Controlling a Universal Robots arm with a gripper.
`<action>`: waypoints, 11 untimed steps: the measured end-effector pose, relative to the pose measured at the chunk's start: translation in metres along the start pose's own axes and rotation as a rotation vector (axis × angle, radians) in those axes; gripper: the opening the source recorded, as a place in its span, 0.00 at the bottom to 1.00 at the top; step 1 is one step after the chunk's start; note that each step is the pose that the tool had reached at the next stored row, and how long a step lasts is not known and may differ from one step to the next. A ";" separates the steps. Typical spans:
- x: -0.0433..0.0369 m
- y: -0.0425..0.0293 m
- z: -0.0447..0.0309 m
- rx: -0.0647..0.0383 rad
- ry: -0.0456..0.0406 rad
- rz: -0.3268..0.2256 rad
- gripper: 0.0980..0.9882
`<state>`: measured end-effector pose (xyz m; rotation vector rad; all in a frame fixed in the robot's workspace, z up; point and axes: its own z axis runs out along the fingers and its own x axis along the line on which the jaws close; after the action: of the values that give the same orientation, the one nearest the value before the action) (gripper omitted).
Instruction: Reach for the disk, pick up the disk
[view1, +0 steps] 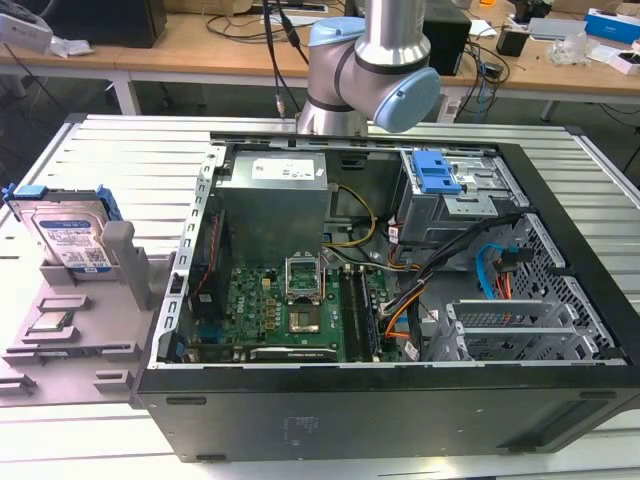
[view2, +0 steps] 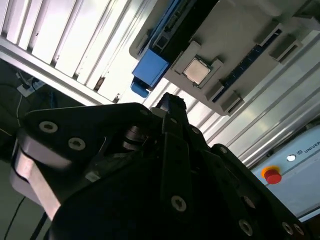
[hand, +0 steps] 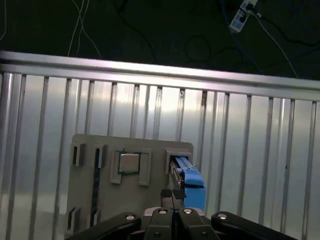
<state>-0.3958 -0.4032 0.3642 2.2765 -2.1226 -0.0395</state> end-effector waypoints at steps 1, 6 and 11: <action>0.0000 0.0000 0.0002 0.000 -0.0009 0.023 0.01; 0.0000 -0.0001 0.0010 0.000 -0.0047 0.122 0.01; 0.0000 -0.0001 0.0016 0.000 -0.0062 0.174 0.01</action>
<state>-0.3958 -0.4032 0.3626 2.0846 -2.3141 -0.0428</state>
